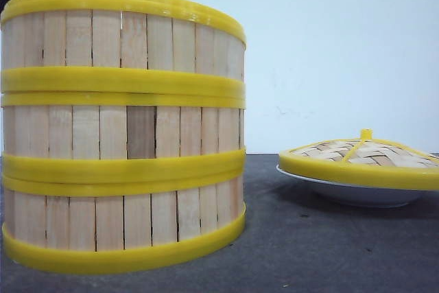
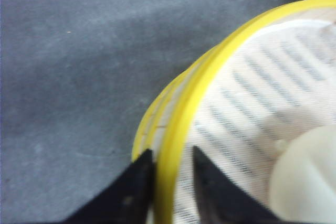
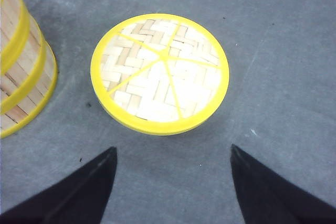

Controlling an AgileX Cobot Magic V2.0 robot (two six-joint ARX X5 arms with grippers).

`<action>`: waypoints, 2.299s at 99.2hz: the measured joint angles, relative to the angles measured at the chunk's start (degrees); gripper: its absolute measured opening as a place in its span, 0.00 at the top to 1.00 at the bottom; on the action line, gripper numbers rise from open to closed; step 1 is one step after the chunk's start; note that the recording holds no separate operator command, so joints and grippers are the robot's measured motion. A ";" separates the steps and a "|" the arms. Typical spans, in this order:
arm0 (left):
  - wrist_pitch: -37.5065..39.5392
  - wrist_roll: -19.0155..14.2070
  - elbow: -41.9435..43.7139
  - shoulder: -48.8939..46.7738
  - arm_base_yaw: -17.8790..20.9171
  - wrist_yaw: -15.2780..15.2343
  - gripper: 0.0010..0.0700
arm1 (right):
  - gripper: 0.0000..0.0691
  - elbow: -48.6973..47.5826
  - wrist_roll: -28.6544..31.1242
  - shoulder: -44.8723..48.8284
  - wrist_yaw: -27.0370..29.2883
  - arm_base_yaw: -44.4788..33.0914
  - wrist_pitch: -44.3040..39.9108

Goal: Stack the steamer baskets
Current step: 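Open the left gripper and withdraw it from the stack, then lower the right gripper to the bamboo lid and grasp its yellow knob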

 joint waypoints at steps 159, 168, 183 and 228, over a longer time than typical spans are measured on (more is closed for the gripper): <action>-1.38 -0.79 -22.99 -39.12 10.58 -7.58 0.58 | 0.39 -14.12 -7.37 36.17 -28.41 -20.41 47.82; -1.36 -0.79 -22.99 -39.15 10.58 -7.58 0.58 | 0.39 -14.12 -7.41 38.58 -28.39 -20.41 49.66; -1.36 -0.79 -22.99 -39.15 10.58 -7.58 0.58 | 0.39 -14.12 -7.63 41.86 -27.85 -20.41 52.94; -1.36 -0.79 -22.99 -39.15 10.58 -7.58 0.58 | 0.61 -14.12 -8.66 45.44 -26.86 -20.41 55.34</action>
